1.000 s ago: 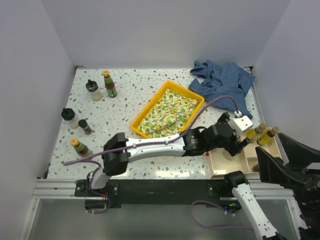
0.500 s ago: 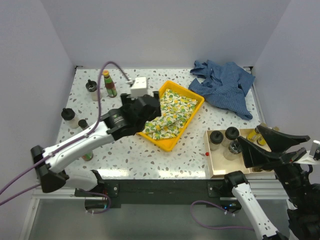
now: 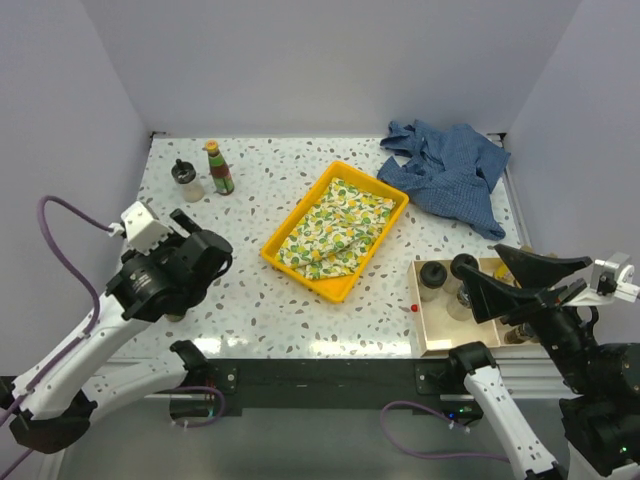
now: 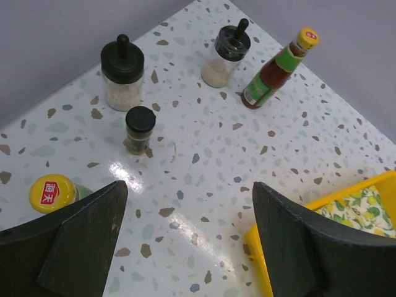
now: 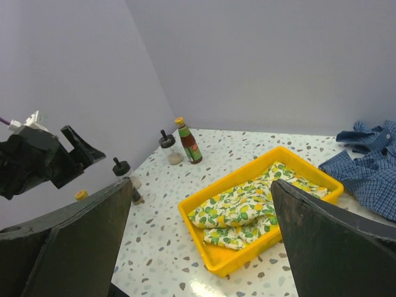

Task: Organize the condiment bottles
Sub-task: Pick up the bottle from the center of the board.

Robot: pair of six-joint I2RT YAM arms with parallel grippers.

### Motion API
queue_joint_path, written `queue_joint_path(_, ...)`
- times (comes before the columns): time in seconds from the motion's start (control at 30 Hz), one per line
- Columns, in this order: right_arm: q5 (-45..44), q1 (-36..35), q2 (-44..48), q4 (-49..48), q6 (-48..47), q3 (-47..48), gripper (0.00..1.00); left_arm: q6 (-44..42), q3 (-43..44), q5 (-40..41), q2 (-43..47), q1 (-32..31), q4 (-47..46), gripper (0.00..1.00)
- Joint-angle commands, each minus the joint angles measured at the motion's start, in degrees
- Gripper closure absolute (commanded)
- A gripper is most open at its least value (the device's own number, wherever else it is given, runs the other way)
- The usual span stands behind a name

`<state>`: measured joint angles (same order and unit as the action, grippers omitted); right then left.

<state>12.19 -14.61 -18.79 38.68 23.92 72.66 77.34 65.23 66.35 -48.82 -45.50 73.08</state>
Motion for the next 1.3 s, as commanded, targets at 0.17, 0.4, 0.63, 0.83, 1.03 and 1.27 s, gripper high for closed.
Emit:
queue_joint_path(0.17,-0.1,0.0,-0.5,-1.1,-1.2,0.2,0.01,-0.3,8.4,-2.3,-23.0,14.4,2.3,0.09)
queue_joint_path(0.4,0.1,0.0,-1.1,0.1,-2.3,0.4,0.01,1.2,7.1,-5.7,-19.9,30.7,2.3,0.05)
queue_joint_path(0.63,0.4,0.1,-1.2,-1.2,-2.0,-1.2,0.01,-7.3,7.1,-8.7,-14.6,41.3,2.3,0.07)
queue_joint_path(0.83,1.2,0.1,-1.5,-1.9,-1.7,-2.4,0.01,-11.0,3.9,-11.7,-7.9,42.5,2.3,0.10)
queue_joint_path(1.03,1.3,0.0,-1.3,-2.4,-1.5,-2.7,0.01,-12.7,-0.5,-17.6,-5.4,42.4,2.4,0.09)
queue_joint_path(1.27,0.8,0.0,-0.9,-1.8,-2.4,-2.4,0.01,-12.9,-5.2,-21.6,-5.9,42.5,2.3,0.15)
